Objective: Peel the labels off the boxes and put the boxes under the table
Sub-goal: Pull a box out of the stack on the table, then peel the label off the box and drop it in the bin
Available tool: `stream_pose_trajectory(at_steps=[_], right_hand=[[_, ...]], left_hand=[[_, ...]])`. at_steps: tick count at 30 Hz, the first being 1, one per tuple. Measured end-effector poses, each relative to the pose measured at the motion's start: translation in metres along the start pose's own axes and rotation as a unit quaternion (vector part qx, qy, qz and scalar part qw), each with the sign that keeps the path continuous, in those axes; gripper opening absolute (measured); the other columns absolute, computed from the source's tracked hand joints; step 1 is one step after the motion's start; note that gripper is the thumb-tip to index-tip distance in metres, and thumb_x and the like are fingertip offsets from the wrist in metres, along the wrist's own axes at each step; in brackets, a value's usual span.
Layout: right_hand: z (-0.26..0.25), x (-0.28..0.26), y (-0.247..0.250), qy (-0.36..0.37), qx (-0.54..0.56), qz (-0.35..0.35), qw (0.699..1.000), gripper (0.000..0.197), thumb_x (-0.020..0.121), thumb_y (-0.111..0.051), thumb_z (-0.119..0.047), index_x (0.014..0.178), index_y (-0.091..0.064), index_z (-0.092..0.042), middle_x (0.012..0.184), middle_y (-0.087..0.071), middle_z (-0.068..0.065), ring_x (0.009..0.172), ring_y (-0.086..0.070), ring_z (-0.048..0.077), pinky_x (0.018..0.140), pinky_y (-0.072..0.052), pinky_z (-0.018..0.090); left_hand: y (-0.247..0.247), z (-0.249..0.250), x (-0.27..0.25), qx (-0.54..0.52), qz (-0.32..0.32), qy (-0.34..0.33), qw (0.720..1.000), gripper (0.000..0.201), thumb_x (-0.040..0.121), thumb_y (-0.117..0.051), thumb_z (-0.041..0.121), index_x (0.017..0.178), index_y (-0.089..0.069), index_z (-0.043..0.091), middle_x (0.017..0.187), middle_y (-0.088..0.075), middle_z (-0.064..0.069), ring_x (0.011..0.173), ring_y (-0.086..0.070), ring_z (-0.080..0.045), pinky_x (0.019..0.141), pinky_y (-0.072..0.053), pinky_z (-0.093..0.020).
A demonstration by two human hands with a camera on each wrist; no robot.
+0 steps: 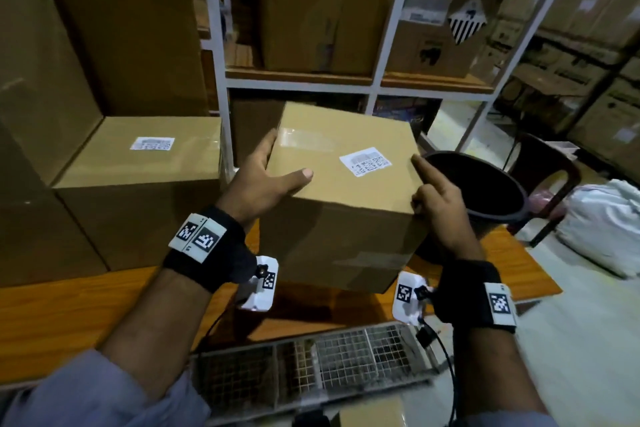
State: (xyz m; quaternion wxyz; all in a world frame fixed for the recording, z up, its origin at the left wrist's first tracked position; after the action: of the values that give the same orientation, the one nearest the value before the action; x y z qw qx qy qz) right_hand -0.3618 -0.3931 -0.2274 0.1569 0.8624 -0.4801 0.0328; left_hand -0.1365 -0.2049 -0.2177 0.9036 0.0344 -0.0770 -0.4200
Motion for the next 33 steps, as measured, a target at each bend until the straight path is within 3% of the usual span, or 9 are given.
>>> stream_pose_trajectory(at_steps=[4,8,12,15,18,21,24,27,33], right_hand=[[0.033,0.013,-0.012,-0.030,0.000,-0.034,0.999,0.071,0.085,-0.051,-0.022,0.156,-0.048,-0.022,0.150,-0.056,-0.006,0.120,-0.063,0.008,0.095,-0.054,0.029],[0.060,0.027,-0.029,-0.061,0.018,-0.043,0.997,0.064,0.094,-0.049,-0.006,0.156,-0.048,-0.022,0.149,-0.058,-0.006,0.107,-0.065,0.010,0.082,-0.054,0.028],[0.081,0.038,-0.045,-0.101,0.018,-0.054,0.993,0.070,0.082,-0.051,-0.019,0.152,-0.051,-0.019,0.140,-0.060,-0.014,0.133,-0.057,0.014,0.106,-0.049,0.040],[0.084,0.042,-0.047,-0.105,0.020,-0.042,0.993,0.062,0.091,-0.052,-0.015,0.153,-0.050,-0.017,0.141,-0.059,-0.013,0.132,-0.056,0.015,0.109,-0.048,0.038],[0.083,0.051,-0.054,-0.107,0.027,-0.063,0.992,0.056,0.102,-0.043,0.002,0.155,-0.047,-0.016,0.155,-0.052,-0.002,0.133,-0.054,0.014,0.107,-0.048,0.032],[0.074,0.053,-0.058,-0.106,-0.055,-0.081,0.990,0.059,0.100,-0.046,-0.008,0.157,-0.044,-0.023,0.151,-0.051,-0.004,0.133,-0.054,0.021,0.102,-0.054,0.042],[0.059,0.059,-0.062,-0.006,-0.332,-0.068,0.941,0.069,0.079,-0.048,-0.028,0.147,-0.055,-0.027,0.155,-0.047,0.009,0.144,-0.039,0.034,0.116,-0.037,0.058],[0.049,0.060,-0.079,0.066,-0.429,-0.073,0.898,0.069,0.074,-0.059,-0.016,0.143,-0.060,-0.025,0.149,-0.050,0.010,0.135,-0.038,0.034,0.115,-0.036,0.051],[0.045,0.069,-0.095,0.051,-0.346,-0.054,0.935,0.062,0.090,-0.056,0.002,0.151,-0.053,-0.010,0.144,-0.047,0.008,0.134,-0.047,0.028,0.117,-0.042,0.040]], left_hand=[[-0.007,-0.033,0.006,0.030,0.004,0.077,0.997,0.094,0.089,-0.079,0.011,0.162,-0.023,0.031,0.113,-0.050,0.023,0.106,-0.059,-0.005,0.069,-0.059,-0.018],[-0.008,-0.060,0.017,0.092,0.018,0.092,0.991,0.083,0.094,-0.075,0.013,0.161,-0.026,0.024,0.110,-0.047,0.028,0.098,-0.052,0.007,0.072,-0.046,-0.006],[-0.004,-0.087,0.032,0.145,0.032,0.120,0.982,0.092,0.089,-0.077,0.040,0.163,-0.024,0.027,0.153,-0.046,0.007,0.135,-0.049,-0.014,0.111,-0.045,-0.034],[-0.007,-0.091,0.035,0.228,0.032,0.120,0.966,0.090,0.086,-0.067,0.059,0.161,-0.022,0.038,0.159,-0.039,-0.004,0.140,-0.046,-0.028,0.114,-0.043,-0.051],[-0.008,-0.084,0.043,0.334,0.031,0.137,0.932,0.073,0.098,-0.052,0.051,0.161,-0.018,0.038,0.168,-0.017,-0.006,0.149,-0.031,-0.036,0.117,-0.037,-0.054],[-0.012,-0.078,0.053,0.452,0.017,0.111,0.885,0.067,0.100,-0.042,0.038,0.161,-0.017,0.029,0.173,0.011,-0.006,0.159,-0.004,-0.034,0.121,-0.022,-0.059],[-0.017,-0.077,0.063,0.495,-0.039,0.064,0.866,0.069,0.096,-0.041,0.029,0.160,-0.016,0.026,0.174,0.006,-0.005,0.159,0.004,-0.033,0.123,-0.017,-0.061],[-0.015,-0.080,0.069,0.514,-0.059,0.048,0.855,0.070,0.096,-0.042,0.029,0.161,-0.015,0.028,0.174,0.001,-0.005,0.159,0.006,-0.034,0.124,-0.012,-0.060],[-0.012,-0.084,0.075,0.516,-0.088,0.018,0.852,0.069,0.100,-0.039,0.031,0.164,-0.012,0.024,0.173,0.003,-0.012,0.160,0.005,-0.029,0.128,-0.003,-0.047]])
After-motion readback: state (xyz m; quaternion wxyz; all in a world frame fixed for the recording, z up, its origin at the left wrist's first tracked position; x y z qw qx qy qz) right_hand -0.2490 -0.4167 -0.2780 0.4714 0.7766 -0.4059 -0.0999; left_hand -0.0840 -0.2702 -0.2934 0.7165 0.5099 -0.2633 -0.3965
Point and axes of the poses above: each hand's wrist, its own x-axis towards the middle knuckle, its own y-axis out of the back of the hand, z = x × y, the point moved 3 cm from there along x, towards the middle knuckle
